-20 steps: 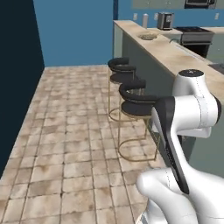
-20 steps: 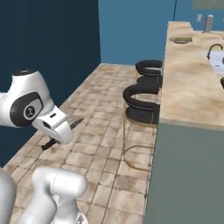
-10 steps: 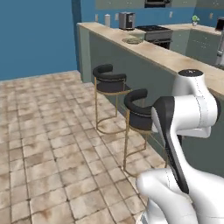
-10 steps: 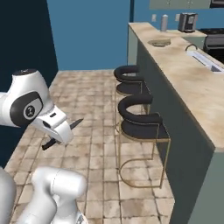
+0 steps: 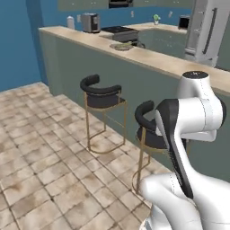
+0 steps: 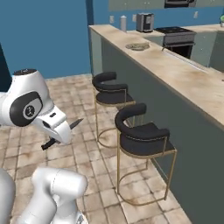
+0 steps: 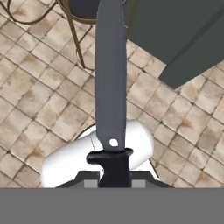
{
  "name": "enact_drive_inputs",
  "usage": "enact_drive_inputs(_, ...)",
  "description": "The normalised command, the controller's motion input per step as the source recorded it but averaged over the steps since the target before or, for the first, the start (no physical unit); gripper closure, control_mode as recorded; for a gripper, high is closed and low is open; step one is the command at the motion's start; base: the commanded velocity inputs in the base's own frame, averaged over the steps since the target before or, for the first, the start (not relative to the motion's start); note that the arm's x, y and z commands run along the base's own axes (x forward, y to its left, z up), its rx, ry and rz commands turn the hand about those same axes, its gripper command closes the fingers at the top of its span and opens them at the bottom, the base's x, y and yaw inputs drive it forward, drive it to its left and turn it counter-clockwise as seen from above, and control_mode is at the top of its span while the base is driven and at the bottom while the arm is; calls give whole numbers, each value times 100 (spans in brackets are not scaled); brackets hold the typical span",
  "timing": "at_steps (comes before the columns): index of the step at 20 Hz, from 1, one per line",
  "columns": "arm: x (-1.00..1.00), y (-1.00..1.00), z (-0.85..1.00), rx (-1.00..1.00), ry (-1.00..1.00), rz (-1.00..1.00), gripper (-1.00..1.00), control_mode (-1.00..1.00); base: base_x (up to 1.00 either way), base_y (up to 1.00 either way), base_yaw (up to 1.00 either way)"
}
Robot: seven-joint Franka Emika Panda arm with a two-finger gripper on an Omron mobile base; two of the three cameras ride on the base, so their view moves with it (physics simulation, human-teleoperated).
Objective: Retrieve the butter from the fridge and place it on a plate on the dining table. Then retrieve the butter knife by the fridge and place it near the plate.
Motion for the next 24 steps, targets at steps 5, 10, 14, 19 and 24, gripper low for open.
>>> enact_drive_inputs(5,0,0,0,0,0,0,100,100,90,100,-45)
enact_drive_inputs(10,0,0,0,0,0,0,100,100,86,100,-50)
enact_drive_inputs(14,0,0,0,0,0,0,100,100,74,100,-51)
enact_drive_inputs(19,0,0,0,0,0,0,100,100,45,100,-48)
enact_drive_inputs(24,0,0,0,0,0,0,100,100,35,100,-48)
